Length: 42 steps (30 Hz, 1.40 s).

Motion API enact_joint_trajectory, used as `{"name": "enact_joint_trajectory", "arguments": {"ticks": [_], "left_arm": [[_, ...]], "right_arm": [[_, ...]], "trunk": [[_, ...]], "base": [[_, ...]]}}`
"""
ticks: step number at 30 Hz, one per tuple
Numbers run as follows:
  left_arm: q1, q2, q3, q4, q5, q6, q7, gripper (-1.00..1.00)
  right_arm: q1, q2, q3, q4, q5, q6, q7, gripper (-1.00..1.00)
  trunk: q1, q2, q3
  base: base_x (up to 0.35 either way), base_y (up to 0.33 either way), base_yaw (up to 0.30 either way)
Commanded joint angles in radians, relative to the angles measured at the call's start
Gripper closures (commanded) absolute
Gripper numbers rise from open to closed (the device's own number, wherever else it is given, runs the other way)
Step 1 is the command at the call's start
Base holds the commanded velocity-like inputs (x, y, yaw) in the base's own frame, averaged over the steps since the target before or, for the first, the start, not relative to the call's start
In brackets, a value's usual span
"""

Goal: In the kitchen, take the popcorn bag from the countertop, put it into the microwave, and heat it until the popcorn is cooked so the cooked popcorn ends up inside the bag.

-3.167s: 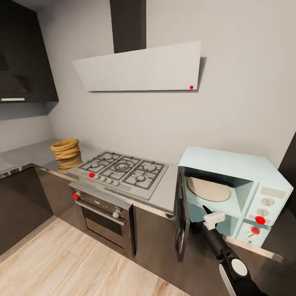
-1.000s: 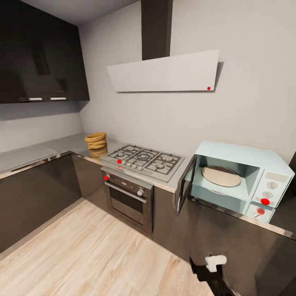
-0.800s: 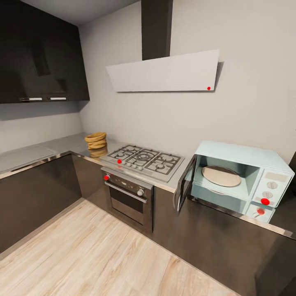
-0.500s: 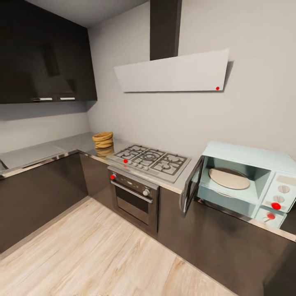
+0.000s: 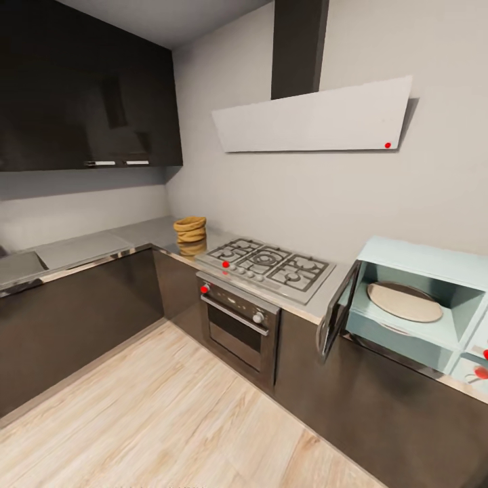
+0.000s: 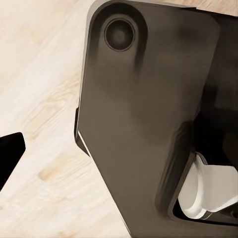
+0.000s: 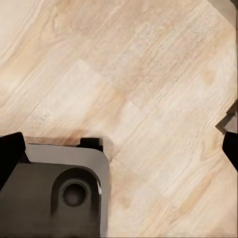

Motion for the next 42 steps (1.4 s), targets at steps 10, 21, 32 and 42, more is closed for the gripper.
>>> {"name": "enact_joint_trajectory", "arguments": {"ticks": [10,21,32,42], "left_arm": [[0.0,-0.009,0.006,-0.001,0.001,-0.001,0.0,-1.0],[0.0,-0.009,0.01,-0.001,0.001,-0.001,0.0,-1.0],[0.0,-0.009,0.009,-0.001,0.001,-0.001,0.0,-1.0],[0.0,-0.009,0.01,-0.001,0.001,-0.001,0.0,-1.0]], "right_arm": [[0.056,-0.028,0.001,0.008,-0.001,-0.006,-0.004,-1.0],[0.119,-0.028,0.001,0.008,-0.001,-0.006,-0.004,-1.0],[0.203,-0.028,0.001,0.008,-0.001,-0.006,-0.004,-1.0],[0.203,-0.028,0.001,0.008,-0.001,-0.006,-0.004,-1.0]], "trunk": [[0.0,-0.001,-0.001],[0.0,-0.001,-0.001],[0.0,-0.001,-0.001],[0.0,-0.001,-0.001]], "base": [[0.0,0.071,0.0],[0.046,0.292,0.0],[0.14,0.295,0.0],[0.144,0.293,0.0]]}}
